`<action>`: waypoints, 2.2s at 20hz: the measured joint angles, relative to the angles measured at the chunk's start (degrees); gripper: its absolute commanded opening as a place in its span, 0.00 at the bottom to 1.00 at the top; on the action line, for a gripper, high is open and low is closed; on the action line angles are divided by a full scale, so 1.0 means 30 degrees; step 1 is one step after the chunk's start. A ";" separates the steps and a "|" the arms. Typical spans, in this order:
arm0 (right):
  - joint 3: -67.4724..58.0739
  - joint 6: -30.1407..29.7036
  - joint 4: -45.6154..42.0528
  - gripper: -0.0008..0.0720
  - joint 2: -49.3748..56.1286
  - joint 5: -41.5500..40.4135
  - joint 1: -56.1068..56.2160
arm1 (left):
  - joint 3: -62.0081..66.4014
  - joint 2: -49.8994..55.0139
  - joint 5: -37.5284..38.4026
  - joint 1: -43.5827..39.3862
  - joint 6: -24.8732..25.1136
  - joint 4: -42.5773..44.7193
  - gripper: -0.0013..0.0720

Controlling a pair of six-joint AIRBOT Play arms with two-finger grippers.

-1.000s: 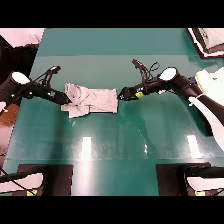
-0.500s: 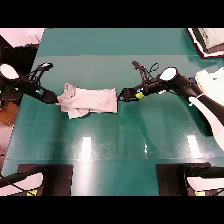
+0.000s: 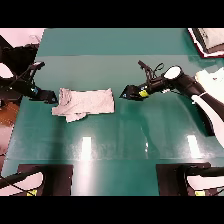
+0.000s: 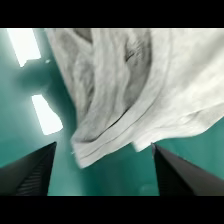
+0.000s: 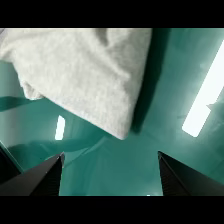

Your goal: Fold the shirts.

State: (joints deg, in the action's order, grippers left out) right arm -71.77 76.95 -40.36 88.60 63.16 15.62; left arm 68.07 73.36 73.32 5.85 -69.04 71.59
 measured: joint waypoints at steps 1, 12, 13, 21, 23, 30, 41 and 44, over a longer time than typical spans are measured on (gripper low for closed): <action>0.0000 0.0109 0.0197 0.94 0.0321 -0.0102 -0.0109 | 0.0051 0.0007 -0.0153 -0.0015 -0.0146 -0.0896 0.39; -0.1632 -0.1749 0.5850 0.85 0.5413 -0.2477 0.1625 | 0.0168 0.0022 -0.1719 -0.0015 0.0561 -0.6725 0.06; -0.2244 -0.1821 0.6033 0.77 0.5901 -0.2521 0.2011 | 0.0168 0.0022 -0.1749 -0.0015 0.0576 -0.6834 0.06; -0.5224 -0.2630 0.6375 0.03 0.7723 -0.2812 0.4065 | 0.0168 0.0022 -0.1632 -0.0015 0.0619 -0.7111 0.06; -0.5457 -0.2863 0.6251 0.03 0.7235 -0.2812 0.3781 | 0.0168 0.0022 -0.1392 -0.0015 0.0612 -0.7125 0.06; -0.5661 -0.1705 0.1690 0.03 0.2382 -0.1494 -0.1209 | 0.0168 0.0022 -0.0743 -0.0015 0.0532 -0.7898 0.05; -0.5697 0.0262 -0.3606 0.03 -0.0976 -0.2572 -1.1788 | 0.0168 0.0022 -0.2667 -0.3351 0.0488 -0.9100 0.05; -0.6244 0.0299 -0.3745 0.03 -0.0882 -0.3971 -1.3413 | 0.0168 0.0022 -0.3228 -0.4605 0.0488 -0.9165 0.05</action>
State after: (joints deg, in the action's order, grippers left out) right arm -90.50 77.84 -51.59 85.95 51.24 -24.62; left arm 68.58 73.43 63.64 -7.97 -67.57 44.10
